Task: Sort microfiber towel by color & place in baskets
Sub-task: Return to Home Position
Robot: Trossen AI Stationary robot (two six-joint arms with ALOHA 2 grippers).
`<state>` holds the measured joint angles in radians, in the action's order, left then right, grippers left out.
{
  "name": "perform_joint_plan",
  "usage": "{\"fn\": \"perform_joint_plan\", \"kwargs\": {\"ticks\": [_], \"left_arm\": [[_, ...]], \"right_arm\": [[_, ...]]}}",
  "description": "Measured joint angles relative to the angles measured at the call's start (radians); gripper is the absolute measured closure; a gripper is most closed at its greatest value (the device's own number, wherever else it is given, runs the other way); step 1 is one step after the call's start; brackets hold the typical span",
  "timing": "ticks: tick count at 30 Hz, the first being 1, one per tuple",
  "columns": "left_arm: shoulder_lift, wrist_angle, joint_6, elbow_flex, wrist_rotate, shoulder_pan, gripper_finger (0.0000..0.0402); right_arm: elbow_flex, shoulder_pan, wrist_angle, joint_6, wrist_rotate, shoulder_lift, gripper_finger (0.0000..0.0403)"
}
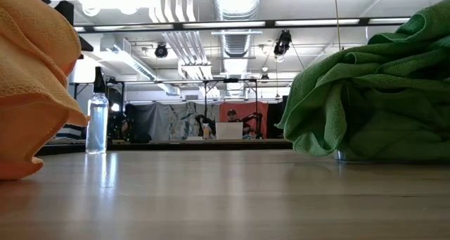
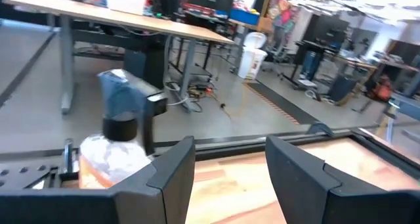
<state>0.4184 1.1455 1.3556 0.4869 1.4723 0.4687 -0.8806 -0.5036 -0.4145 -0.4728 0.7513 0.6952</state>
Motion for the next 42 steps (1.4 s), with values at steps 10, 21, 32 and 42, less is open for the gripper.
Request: {"fn": "perform_joint_plan", "kwargs": {"ticks": [10, 21, 32, 42], "left_arm": [[-0.052, 0.055, 0.017, 0.005, 0.093, 0.123, 0.0231], [-0.152, 0.146, 0.167, -0.016, 0.1, 0.119, 0.0231], [-0.144, 0.06, 0.221, -0.105, 0.099, 0.124, 0.0231], [-0.15, 0.055, 0.228, -0.119, 0.1, 0.124, 0.0231]], "right_arm": [[0.0, 0.0, 0.0, 0.001, 0.0, 0.0, 0.0312], [0.002, 0.0, 0.0, -0.051, -0.064, 0.0, 0.0312], [0.002, 0.0, -0.001, -0.043, -0.071, 0.029, 0.0312], [0.002, 0.0, -0.001, -0.052, -0.072, 0.049, 0.0312]]}}
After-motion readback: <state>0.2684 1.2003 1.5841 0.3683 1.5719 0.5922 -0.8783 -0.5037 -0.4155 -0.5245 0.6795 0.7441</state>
